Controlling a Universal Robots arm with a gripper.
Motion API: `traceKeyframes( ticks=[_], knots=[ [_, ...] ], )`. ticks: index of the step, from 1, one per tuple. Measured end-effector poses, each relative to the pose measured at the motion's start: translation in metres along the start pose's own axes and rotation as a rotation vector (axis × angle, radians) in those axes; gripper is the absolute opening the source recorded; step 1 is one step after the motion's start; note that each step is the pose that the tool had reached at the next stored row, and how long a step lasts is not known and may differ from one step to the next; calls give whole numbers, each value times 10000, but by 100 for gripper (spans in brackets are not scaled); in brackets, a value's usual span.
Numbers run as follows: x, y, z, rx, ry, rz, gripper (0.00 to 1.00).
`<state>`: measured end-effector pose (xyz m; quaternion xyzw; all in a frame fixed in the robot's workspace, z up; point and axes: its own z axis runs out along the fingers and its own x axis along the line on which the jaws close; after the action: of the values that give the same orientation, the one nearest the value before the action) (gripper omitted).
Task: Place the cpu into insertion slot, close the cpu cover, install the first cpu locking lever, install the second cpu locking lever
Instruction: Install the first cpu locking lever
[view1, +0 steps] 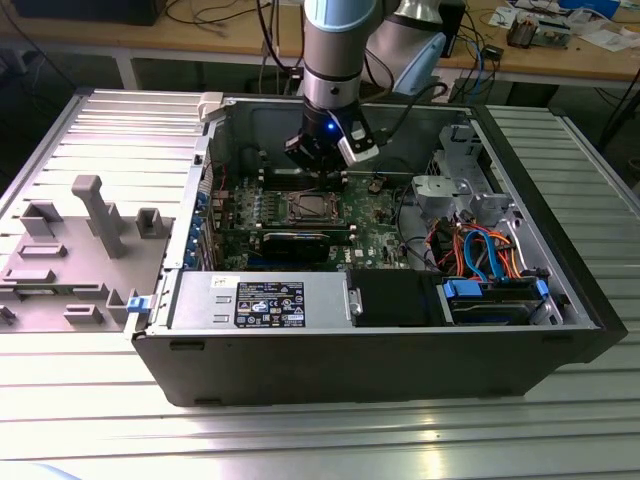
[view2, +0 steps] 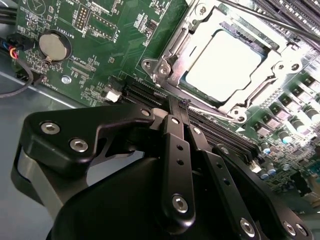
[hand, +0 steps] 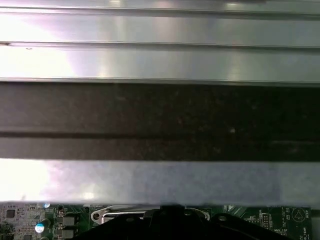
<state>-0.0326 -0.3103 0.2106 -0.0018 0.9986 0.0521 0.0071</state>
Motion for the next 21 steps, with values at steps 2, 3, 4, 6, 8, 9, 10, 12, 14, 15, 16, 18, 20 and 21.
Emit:
traceKeyframes(
  ticks=[2,3,4,6,8,9,10,12,14,15,16,18,20,21],
  knots=[
    [-3,-2,17,1,-3,27,11],
    [-3,-3,24,1,-3,27,11],
    [-3,-5,32,0,-3,26,11],
    [-3,-8,50,0,-3,26,11],
    [-3,-10,63,3,-1,26,11],
    [-3,-10,63,2,-1,26,11],
    [-4,-10,64,1,-2,26,11],
    [-4,-9,59,-2,-4,26,11],
    [-4,-7,38,-1,-3,26,11],
    [-4,-6,32,-1,-4,25,11],
    [-5,-6,32,-4,-5,26,11],
    [-4,-6,32,1,-3,25,11],
    [-5,-9,43,63,-2,25,11],
    [-4,-11,48,104,-2,27,11]
  ],
)
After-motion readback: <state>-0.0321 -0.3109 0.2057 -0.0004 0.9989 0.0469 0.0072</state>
